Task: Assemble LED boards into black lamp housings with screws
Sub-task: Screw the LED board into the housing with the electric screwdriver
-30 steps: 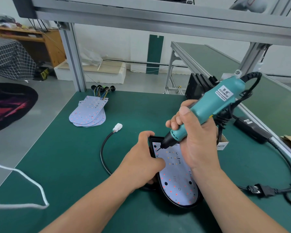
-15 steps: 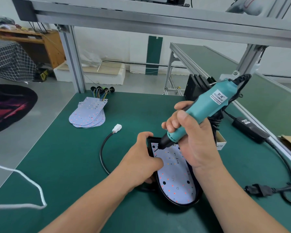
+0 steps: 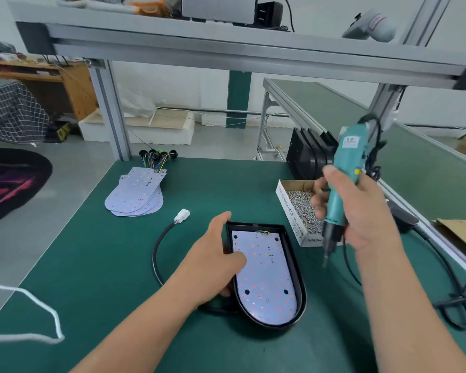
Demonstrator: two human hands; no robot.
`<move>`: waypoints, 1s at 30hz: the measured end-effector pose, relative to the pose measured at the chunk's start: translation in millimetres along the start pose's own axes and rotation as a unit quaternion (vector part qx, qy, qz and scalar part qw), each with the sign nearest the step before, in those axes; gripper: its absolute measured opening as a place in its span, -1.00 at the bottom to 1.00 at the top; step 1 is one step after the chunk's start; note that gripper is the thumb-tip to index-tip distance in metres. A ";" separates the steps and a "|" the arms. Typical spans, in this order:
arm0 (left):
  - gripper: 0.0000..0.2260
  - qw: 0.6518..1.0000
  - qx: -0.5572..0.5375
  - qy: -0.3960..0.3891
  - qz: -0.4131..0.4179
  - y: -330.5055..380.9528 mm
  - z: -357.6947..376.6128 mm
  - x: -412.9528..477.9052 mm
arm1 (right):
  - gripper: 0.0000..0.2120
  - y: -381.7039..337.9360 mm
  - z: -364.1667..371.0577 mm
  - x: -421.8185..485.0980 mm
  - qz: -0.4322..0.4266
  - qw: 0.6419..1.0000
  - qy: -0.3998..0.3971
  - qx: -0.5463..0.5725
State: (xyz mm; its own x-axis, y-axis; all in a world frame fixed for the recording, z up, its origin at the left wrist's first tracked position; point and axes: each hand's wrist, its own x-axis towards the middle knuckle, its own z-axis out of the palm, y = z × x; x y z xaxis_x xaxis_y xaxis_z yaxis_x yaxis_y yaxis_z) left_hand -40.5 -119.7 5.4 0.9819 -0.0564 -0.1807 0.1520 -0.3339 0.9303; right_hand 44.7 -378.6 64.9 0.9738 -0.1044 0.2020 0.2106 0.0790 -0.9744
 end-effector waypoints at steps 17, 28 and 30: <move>-0.76 0.840 0.461 0.284 -0.040 3.7 -75.0 4.4 | -0.77 25.7 -79.0 19.0 0.086 0.792 -0.023 -0.604; -0.86 0.845 0.489 0.208 -0.062 -6.0 -75.7 11.0 | -0.53 8.6 -46.5 -18.7 -0.102 0.824 0.086 -0.551; -0.87 0.857 0.464 0.222 -0.039 -5.0 -73.8 10.8 | -0.66 -3.5 -19.9 -32.9 -0.149 0.855 0.078 -0.490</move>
State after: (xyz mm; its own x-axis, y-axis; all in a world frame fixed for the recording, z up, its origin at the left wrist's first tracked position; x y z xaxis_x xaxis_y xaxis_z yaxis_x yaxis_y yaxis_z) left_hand -22.3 -49.2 22.3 0.9501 0.2950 0.1011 0.2663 -0.9362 0.2293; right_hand 10.2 -395.2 59.7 0.8501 -0.1117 0.5147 0.2000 -0.8356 -0.5117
